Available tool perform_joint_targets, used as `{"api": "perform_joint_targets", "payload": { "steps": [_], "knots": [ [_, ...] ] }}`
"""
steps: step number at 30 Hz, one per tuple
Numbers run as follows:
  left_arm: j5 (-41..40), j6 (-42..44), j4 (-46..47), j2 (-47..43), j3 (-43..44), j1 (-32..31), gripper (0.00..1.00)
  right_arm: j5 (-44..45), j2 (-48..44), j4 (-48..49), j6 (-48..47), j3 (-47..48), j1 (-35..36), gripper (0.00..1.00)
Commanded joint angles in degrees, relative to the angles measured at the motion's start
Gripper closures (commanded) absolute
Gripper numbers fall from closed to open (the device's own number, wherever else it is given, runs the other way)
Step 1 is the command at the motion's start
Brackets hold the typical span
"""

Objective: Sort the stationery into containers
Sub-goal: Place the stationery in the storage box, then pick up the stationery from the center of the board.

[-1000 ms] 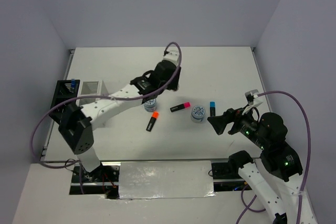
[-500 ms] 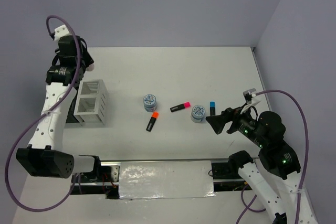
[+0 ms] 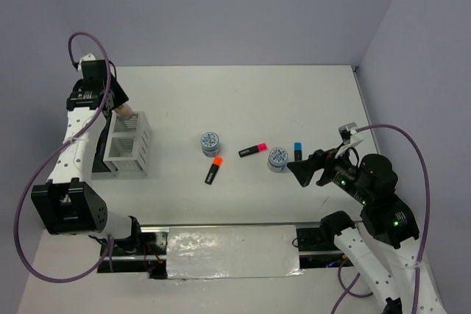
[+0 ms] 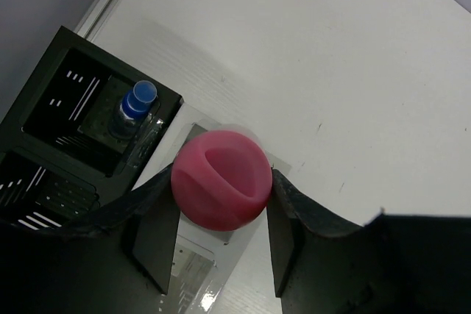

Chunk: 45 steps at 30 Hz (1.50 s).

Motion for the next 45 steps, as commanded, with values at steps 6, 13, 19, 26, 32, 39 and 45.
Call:
{"api": "perform_joint_targets", "payload": {
  "steps": [6, 13, 19, 26, 32, 39, 45],
  "knots": [
    [-0.4, -1.6, -1.8, -0.9, -0.8, 0.0, 1.0, -0.5, 0.2, 3.0, 0.1, -0.1, -0.2, 0.0],
    [1.2, -1.4, -0.5, -6.5, -4.2, -0.3, 1.0, -1.0, 1.1, 3.5, 0.2, -0.2, -0.2, 0.0],
    [0.2, -1.0, -0.2, -9.0, -5.0, -1.3, 0.95, -1.8, 1.3, 4.4, 0.8, -0.5, -0.2, 0.0],
    [-0.8, -1.5, -1.6, -6.3, -5.3, -1.5, 0.48, -1.7, 1.5, 4.1, 0.5, 0.0, -0.2, 0.0],
    [-2.7, -2.3, -2.3, -5.2, -5.0, -1.4, 0.21, -1.4, 1.4, 4.1, 0.3, -0.7, -0.2, 0.0],
    [-3.3, -1.7, -2.9, -7.4, -4.5, -5.4, 0.01, -1.8, 1.5, 4.6, 0.4, -1.3, -0.2, 0.0],
    [-2.4, -0.6, 2.0, -12.3, -6.5, -21.9, 0.01, -0.5, 2.3, 5.6, 1.7, -2.3, -0.2, 0.0]
  ]
}}
